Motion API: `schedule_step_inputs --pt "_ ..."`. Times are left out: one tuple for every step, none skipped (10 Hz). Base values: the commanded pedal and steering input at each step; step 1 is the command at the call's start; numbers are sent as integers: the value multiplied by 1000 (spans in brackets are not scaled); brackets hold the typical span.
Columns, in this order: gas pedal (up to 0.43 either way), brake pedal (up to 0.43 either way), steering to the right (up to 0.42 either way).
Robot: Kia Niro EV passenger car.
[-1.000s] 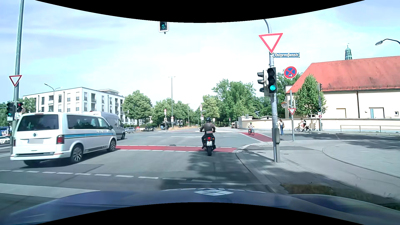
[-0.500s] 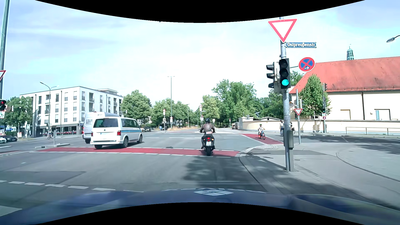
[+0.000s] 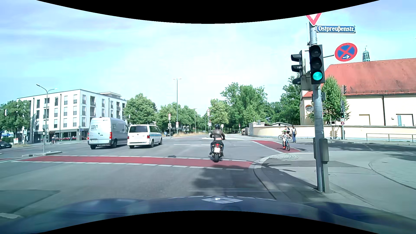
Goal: Follow the waypoints while adhering to traffic rules and regulations
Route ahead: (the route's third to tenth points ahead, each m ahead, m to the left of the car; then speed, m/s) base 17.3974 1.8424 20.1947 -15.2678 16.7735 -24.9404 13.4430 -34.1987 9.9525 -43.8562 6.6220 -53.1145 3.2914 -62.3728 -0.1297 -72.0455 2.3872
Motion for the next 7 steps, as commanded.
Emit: schedule_step_inputs --pt "59 0 3" --pt "59 0 3" --pt "59 0 3" --pt "59 0 3" --pt "59 0 3" --pt "59 0 3" --pt "59 0 3"
